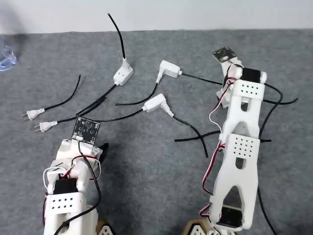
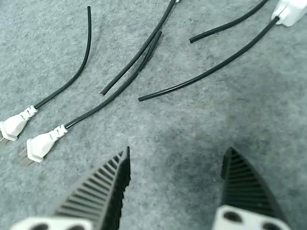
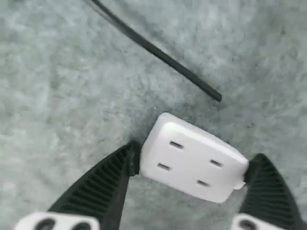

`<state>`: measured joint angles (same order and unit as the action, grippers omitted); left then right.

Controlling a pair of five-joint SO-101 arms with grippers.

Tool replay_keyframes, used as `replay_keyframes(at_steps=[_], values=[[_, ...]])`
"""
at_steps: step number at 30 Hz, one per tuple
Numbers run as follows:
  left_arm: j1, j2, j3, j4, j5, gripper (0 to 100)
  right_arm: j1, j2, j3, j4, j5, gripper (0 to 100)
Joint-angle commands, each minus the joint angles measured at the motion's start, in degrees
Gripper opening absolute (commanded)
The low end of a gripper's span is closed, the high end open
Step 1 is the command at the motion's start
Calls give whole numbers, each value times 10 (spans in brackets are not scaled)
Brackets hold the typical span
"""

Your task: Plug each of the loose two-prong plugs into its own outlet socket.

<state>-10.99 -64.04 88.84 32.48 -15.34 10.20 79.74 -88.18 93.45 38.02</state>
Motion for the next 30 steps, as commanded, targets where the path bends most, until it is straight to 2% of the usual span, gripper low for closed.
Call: replay_keyframes(at_steps=[1, 2, 4, 7, 10, 14, 17, 22, 26, 30], values=[[4, -9, -1, -15, -4, 291, 22, -2, -19, 23, 64, 72], [4, -9, -1, -15, -4, 291, 17, -4, -19, 26, 71, 2], [4, -9, -1, -16, -4, 291, 13, -5, -19, 31, 83, 40], [4, -9, -1, -16, -4, 291, 6, -5, -19, 29, 107, 7], [4, -9, 0, -16, -4, 291, 5, -15, -31, 36, 96, 9], [4, -9, 0, -16, -5, 291, 0, -57, -86, 95, 91, 9], [4, -9, 0, -17, -5, 291, 0, -127, -57, 98, 90, 9], [4, -9, 0, -17, -4, 291, -12, -286, 66, 98, 15, 9], [4, -9, 0, -17, -4, 291, -50, -436, 234, 97, -4, 9], [4, -9, 0, -17, -4, 291, -96, -569, 385, 96, -53, 9]])
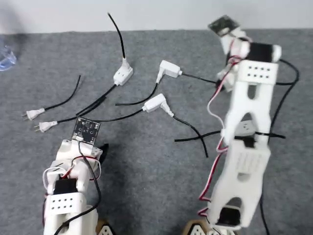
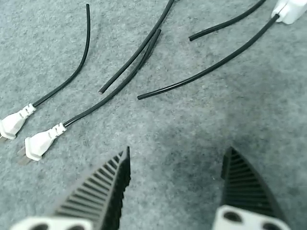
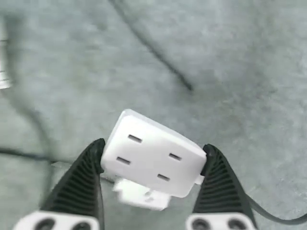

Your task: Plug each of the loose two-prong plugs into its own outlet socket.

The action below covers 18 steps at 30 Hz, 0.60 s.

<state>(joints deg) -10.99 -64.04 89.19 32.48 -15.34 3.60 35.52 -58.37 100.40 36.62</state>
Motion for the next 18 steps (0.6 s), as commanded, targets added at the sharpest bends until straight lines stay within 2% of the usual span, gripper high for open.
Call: replay_keyframes(at_steps=[1, 4, 8, 14, 18], values=[[4, -9, -4, -17, -4, 291, -42, -159, 121, 27, -57, 9], [4, -9, -4, -16, -4, 291, -75, -240, 224, 27, -104, 9], [3, -9, -4, -16, -4, 291, -127, -313, 351, 25, -127, 9], [0, -9, -4, -16, -3, 291, -175, -355, 470, 25, -187, 9], [0, -9, -6, -14, -3, 291, -197, -355, 572, 3, -194, 9]])
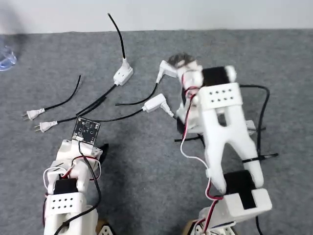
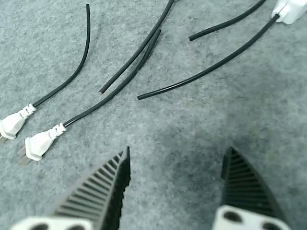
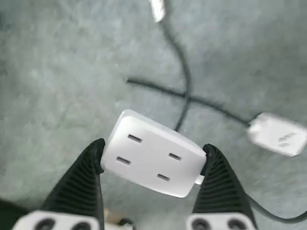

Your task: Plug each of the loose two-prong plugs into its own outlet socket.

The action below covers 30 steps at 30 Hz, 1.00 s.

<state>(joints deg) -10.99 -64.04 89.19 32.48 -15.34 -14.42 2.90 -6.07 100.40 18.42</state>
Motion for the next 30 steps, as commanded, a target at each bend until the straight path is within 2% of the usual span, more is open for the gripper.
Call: replay_keyframes(at_steps=[1, 4, 11, 20, 23, 25, 27, 28, 30], values=[[0, -9, -7, -14, -3, 291, -24, -29, 80, -16, -14, 9], [0, -9, -7, -14, -3, 291, -65, -29, 168, -106, -18, 9], [0, -9, -7, -14, -3, 291, -182, -29, 299, -312, -102, 9], [3, -9, -7, -15, -4, 291, -204, -29, 384, -448, -156, 13], [3, -9, -7, -15, -4, 291, -211, -37, 376, -451, -105, 75], [3, -9, -7, -15, -4, 291, -215, -46, 363, -417, -57, 188], [3, -9, -7, -15, -4, 291, -218, -59, 349, -382, -42, 299], [3, -9, -7, -15, -4, 291, -220, -69, 339, -356, -37, 328], [3, -9, -7, -15, -4, 291, -225, -92, 318, -296, 25, 333]])
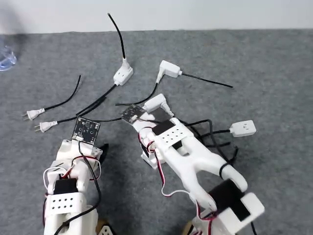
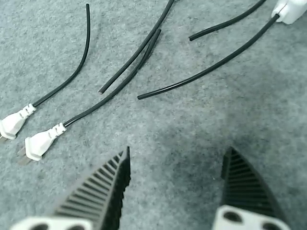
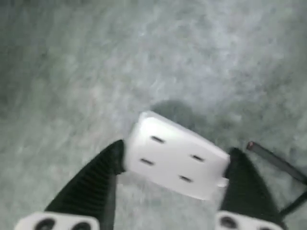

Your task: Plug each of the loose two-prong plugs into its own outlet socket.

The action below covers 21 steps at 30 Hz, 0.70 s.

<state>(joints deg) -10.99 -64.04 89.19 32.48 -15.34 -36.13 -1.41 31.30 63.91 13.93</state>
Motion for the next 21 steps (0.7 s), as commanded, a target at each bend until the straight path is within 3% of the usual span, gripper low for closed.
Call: replay_keyframes(at_steps=[1, 5, 10, 17, 21], values=[[3, -9, -6, -15, -4, 291, -13, -61, -66, 100, 105, 323], [3, -9, -6, -15, -5, 291, -21, -116, -101, 196, 198, 283], [4, -9, -5, -15, -5, 291, -17, -136, -92, 214, 239, 278], [4, -9, -5, -14, -5, 291, -17, -126, 49, 167, 450, 277], [4, -9, -5, -15, -5, 291, -16, -124, 84, 101, 486, 277]])
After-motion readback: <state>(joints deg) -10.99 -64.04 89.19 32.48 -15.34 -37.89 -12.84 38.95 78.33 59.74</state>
